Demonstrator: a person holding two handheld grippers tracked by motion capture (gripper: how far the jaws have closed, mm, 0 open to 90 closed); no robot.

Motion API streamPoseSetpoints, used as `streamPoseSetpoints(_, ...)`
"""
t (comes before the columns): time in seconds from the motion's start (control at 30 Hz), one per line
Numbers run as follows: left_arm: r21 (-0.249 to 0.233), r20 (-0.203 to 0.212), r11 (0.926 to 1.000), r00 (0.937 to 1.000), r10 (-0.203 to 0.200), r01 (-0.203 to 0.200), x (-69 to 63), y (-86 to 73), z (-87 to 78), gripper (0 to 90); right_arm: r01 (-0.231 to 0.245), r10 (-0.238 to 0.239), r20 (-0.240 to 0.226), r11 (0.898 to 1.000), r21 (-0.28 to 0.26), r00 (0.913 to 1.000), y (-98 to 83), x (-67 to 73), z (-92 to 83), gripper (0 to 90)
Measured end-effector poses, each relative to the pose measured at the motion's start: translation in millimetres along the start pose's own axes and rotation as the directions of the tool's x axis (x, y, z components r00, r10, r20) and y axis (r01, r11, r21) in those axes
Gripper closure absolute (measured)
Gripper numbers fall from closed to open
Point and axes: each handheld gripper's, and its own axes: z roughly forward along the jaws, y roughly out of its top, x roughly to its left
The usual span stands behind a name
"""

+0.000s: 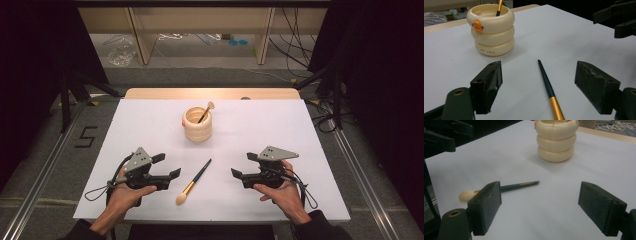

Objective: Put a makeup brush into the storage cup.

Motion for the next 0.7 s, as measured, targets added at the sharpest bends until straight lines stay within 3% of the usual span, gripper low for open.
streamPoseSetpoints(0.23, -0.004, -0.01, 1.0, 0.9999, -0.005, 0.005, -1.2, -4.6, -4.5, 21.6, 0.078, -0.078, -0.052, 0.997, 0.01, 0.9956, 4.2, 6.9, 5.0, 17.8)
streamPoseSetpoints(0.43, 0.002, -0.009, 0.9999, 0.9999, -0.013, 0.013, -0.4, -8.5, -8.7, 20.5, 0.145, -0.139, -0.106, 0.988, 0.047, 0.9845, 15.4, 12.2, 15.8, 17.1)
streamPoseSetpoints(0.5, -0.004, -0.008, 0.9999, 0.9999, -0.013, 0.013, 1.4, -9.5, -11.1, 20.2, 0.198, -0.186, -0.154, 0.978, 0.065, 0.9703, 19.6, 15.7, 23.5, 17.2)
streamPoseSetpoints(0.6, -0.007, -0.038, 0.9999, 0.9992, -0.013, 0.013, 5.6, -10.9, -14.6, 20.0, 0.271, -0.241, -0.229, 0.956, 0.11, 0.9432, 24.5, 22.2, 35.4, 17.1)
streamPoseSetpoints(0.63, -0.005, -0.043, 0.9999, 0.999, -0.016, 0.016, 6.5, -11.1, -15.4, 20.1, 0.298, -0.265, -0.234, 0.947, 0.117, 0.9353, 26.4, 24.8, 41.6, 17.3)
streamPoseSetpoints(0.7, -0.004, -0.047, 0.9997, 0.9986, -0.024, 0.023, 8.1, -11.5, -16.3, 20.0, 0.318, -0.274, -0.267, 0.938, 0.137, 0.9239, 29.0, 27.2, 48.2, 17.5)
